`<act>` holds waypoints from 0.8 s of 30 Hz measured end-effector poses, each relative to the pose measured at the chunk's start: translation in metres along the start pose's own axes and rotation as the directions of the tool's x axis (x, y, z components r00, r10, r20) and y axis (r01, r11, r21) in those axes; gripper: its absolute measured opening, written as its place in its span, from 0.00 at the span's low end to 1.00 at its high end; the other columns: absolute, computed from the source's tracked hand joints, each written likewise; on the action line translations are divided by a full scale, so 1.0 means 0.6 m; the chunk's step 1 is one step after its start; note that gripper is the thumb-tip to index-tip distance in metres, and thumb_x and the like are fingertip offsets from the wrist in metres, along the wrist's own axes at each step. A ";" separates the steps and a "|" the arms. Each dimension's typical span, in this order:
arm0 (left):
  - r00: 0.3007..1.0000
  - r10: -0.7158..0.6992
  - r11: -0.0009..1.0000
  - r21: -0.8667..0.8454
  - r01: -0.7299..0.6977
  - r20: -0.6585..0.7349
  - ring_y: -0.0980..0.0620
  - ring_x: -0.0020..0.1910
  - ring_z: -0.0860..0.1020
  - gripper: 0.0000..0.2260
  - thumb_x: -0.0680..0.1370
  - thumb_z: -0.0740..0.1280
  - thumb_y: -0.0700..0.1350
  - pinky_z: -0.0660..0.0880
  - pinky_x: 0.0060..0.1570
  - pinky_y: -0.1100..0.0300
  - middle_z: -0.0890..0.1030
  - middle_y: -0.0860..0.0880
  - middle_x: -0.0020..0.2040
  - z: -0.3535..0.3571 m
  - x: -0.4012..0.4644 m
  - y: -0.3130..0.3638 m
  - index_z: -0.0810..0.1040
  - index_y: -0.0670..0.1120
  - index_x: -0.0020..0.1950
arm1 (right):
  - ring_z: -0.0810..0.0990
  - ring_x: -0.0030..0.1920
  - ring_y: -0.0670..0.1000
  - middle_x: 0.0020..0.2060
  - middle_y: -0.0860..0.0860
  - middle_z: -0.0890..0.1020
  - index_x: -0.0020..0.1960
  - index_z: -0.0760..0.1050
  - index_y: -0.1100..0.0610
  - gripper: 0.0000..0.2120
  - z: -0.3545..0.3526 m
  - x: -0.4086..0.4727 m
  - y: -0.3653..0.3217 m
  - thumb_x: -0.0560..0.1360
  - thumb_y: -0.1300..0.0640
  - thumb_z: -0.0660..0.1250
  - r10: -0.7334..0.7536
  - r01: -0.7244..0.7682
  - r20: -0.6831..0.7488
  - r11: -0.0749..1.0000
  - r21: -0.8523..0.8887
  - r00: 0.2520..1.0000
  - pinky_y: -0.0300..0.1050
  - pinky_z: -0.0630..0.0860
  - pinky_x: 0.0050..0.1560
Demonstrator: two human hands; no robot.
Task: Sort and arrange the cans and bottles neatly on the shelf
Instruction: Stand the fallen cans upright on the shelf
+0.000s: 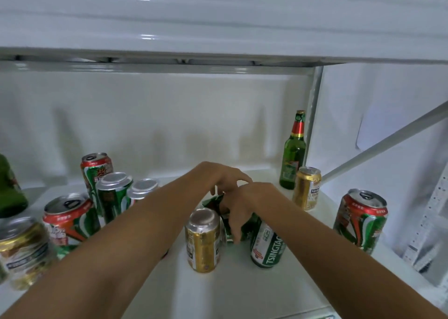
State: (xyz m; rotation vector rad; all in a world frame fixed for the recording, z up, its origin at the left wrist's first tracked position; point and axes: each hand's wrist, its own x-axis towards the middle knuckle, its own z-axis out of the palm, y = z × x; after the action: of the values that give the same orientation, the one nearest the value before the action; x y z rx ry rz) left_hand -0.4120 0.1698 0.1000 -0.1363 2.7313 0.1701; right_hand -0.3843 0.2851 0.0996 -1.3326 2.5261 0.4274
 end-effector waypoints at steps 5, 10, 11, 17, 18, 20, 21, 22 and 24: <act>0.997 -0.013 0.996 0.089 0.020 -0.080 0.41 0.79 0.64 0.33 0.84 0.62 0.36 0.72 0.53 0.56 0.55 0.48 0.85 0.009 0.006 0.005 0.55 0.56 0.85 | 0.76 0.67 0.57 0.69 0.53 0.77 0.77 0.68 0.54 0.39 0.015 0.013 -0.014 0.70 0.48 0.79 -0.027 0.031 0.085 0.998 -0.048 0.996 0.49 0.73 0.56; 0.990 -0.004 0.998 0.064 0.013 -0.144 0.42 0.72 0.70 0.27 0.84 0.63 0.39 0.67 0.33 0.64 0.64 0.47 0.80 0.014 0.020 -0.015 0.63 0.55 0.81 | 0.78 0.63 0.56 0.62 0.53 0.80 0.70 0.74 0.56 0.33 0.025 0.013 -0.012 0.69 0.51 0.80 -0.091 0.084 -0.046 0.987 -0.140 0.995 0.53 0.76 0.62; 0.987 0.000 0.999 0.041 0.006 -0.161 0.42 0.70 0.72 0.26 0.84 0.64 0.40 0.65 0.31 0.64 0.66 0.46 0.79 0.014 0.020 -0.020 0.65 0.55 0.80 | 0.78 0.62 0.56 0.61 0.53 0.80 0.69 0.74 0.56 0.32 0.023 0.011 -0.012 0.68 0.51 0.81 -0.101 0.092 -0.052 0.984 -0.150 0.994 0.53 0.77 0.61; 0.938 -0.112 0.951 -0.310 0.005 -0.328 0.41 0.54 0.80 0.25 0.76 0.74 0.50 0.85 0.34 0.48 0.75 0.43 0.65 0.003 -0.027 -0.065 0.68 0.59 0.70 | 0.82 0.55 0.55 0.56 0.50 0.81 0.65 0.75 0.52 0.32 0.011 0.001 0.024 0.64 0.52 0.83 -0.080 0.093 -0.169 0.993 0.068 0.982 0.54 0.82 0.56; 0.927 -0.129 0.935 -0.354 -0.005 -0.353 0.41 0.52 0.81 0.25 0.75 0.75 0.48 0.86 0.35 0.46 0.76 0.43 0.62 0.000 -0.037 -0.073 0.68 0.59 0.68 | 0.82 0.52 0.54 0.54 0.50 0.82 0.64 0.75 0.51 0.33 0.005 -0.002 0.034 0.63 0.51 0.83 -0.080 0.107 -0.217 0.988 0.115 0.973 0.54 0.83 0.54; 0.900 -0.160 0.904 -0.425 -0.031 -0.405 0.42 0.51 0.82 0.27 0.72 0.77 0.46 0.86 0.36 0.45 0.77 0.46 0.58 -0.005 -0.055 -0.082 0.69 0.59 0.67 | 0.83 0.49 0.53 0.51 0.50 0.83 0.61 0.76 0.52 0.32 -0.010 -0.012 0.051 0.60 0.49 0.84 -0.075 0.137 -0.317 0.975 0.178 0.945 0.54 0.84 0.51; 0.885 -0.176 0.896 -0.443 -0.038 -0.431 0.43 0.52 0.82 0.29 0.70 0.78 0.45 0.86 0.35 0.46 0.78 0.46 0.58 -0.008 -0.064 -0.083 0.69 0.59 0.66 | 0.82 0.50 0.52 0.52 0.50 0.83 0.61 0.77 0.52 0.32 -0.018 -0.020 0.059 0.61 0.48 0.84 -0.064 0.142 -0.351 0.969 0.201 0.934 0.52 0.83 0.51; 0.871 -0.191 0.892 -0.450 -0.039 -0.453 0.43 0.52 0.82 0.31 0.69 0.79 0.44 0.85 0.34 0.47 0.78 0.46 0.58 -0.012 -0.074 -0.083 0.69 0.58 0.66 | 0.82 0.51 0.52 0.52 0.50 0.83 0.61 0.77 0.53 0.32 -0.025 -0.026 0.068 0.62 0.48 0.84 -0.043 0.138 -0.372 0.962 0.234 0.927 0.51 0.83 0.51; 0.849 -0.219 0.886 -0.463 -0.034 -0.481 0.43 0.53 0.81 0.35 0.66 0.80 0.44 0.85 0.33 0.50 0.78 0.46 0.59 -0.018 -0.093 -0.080 0.68 0.58 0.68 | 0.81 0.51 0.51 0.52 0.50 0.82 0.61 0.76 0.53 0.31 -0.034 -0.038 0.084 0.63 0.47 0.83 -0.006 0.146 -0.407 0.938 0.313 0.913 0.46 0.80 0.47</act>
State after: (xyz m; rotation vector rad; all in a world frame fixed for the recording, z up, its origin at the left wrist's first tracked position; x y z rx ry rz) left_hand -0.3592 0.1248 0.1272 -0.5221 3.1555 0.8720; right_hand -0.4154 0.3221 0.1336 -1.4918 2.6804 -0.3260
